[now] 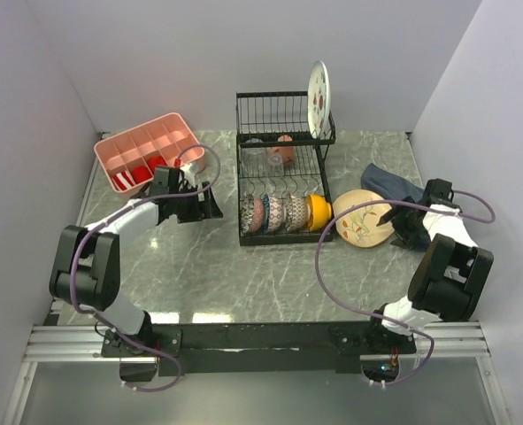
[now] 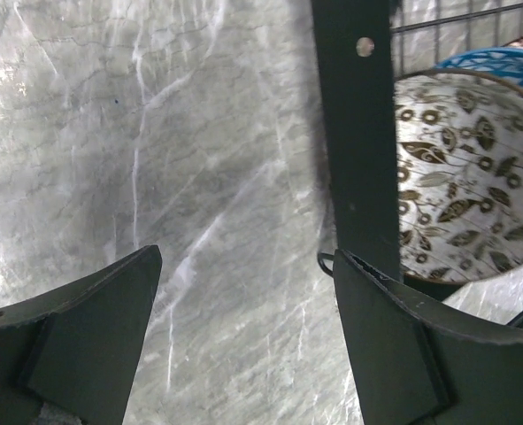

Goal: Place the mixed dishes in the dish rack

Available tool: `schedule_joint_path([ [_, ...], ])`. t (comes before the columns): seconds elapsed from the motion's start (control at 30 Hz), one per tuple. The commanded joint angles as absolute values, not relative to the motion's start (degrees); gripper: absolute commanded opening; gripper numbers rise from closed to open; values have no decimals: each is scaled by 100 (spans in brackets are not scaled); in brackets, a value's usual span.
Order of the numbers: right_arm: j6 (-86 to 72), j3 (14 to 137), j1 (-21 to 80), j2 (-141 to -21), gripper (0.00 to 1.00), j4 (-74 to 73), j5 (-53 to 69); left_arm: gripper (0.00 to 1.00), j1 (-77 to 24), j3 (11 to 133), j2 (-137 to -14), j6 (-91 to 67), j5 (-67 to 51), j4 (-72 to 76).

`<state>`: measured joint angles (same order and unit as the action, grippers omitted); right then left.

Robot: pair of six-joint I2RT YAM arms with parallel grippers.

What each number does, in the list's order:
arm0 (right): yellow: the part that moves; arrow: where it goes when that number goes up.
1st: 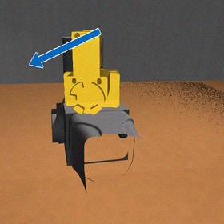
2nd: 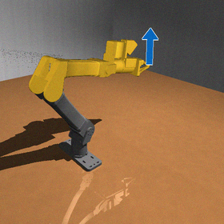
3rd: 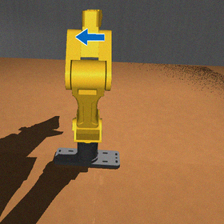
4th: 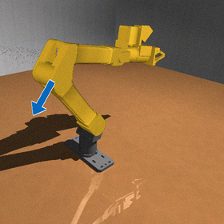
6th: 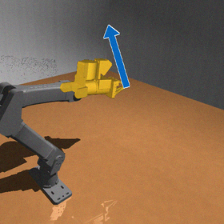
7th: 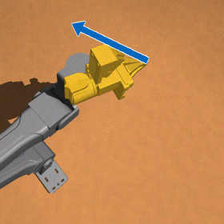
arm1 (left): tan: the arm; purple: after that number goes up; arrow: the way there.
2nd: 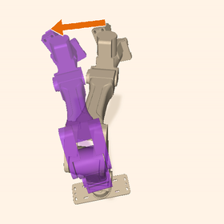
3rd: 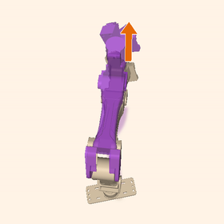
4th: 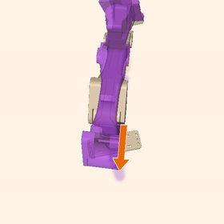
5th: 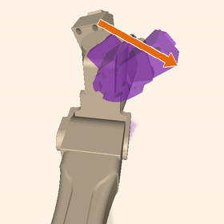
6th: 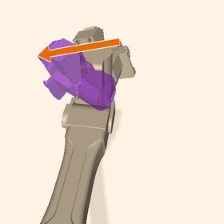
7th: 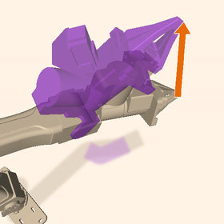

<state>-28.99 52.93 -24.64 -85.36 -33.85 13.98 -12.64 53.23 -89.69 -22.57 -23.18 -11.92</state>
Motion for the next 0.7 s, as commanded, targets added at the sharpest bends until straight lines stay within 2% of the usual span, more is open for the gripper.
schedule_joint_path([
  [0.0,-3024,5335,-2487,-8701,72,-3016,1072,85,-1239,5669,-9132,-2127,-2417,-1151],
  [0.4,-2988,5897,-2101,-9729,58,-2505,1107,85,-1178,5660,-9378,-2074,-2338,-1213],
  [0.5,-3014,6090,-2092,-9931,41,-2479,1090,86,-1178,5669,-9369,-2039,-2294,-1230],
  [0.6,-2989,6135,-2083,-9914,6,-2592,915,86,-1169,5695,-9343,-1995,-2303,-1283],
  [0.63,-2980,6135,-2074,-9792,0,-2645,862,86,-1160,5695,-9299,-1995,-2311,-1283],
  [0.67,-2988,6126,-2083,-9695,0,-2698,835,86,-1160,5687,-9290,-1995,-2320,-1275],
])
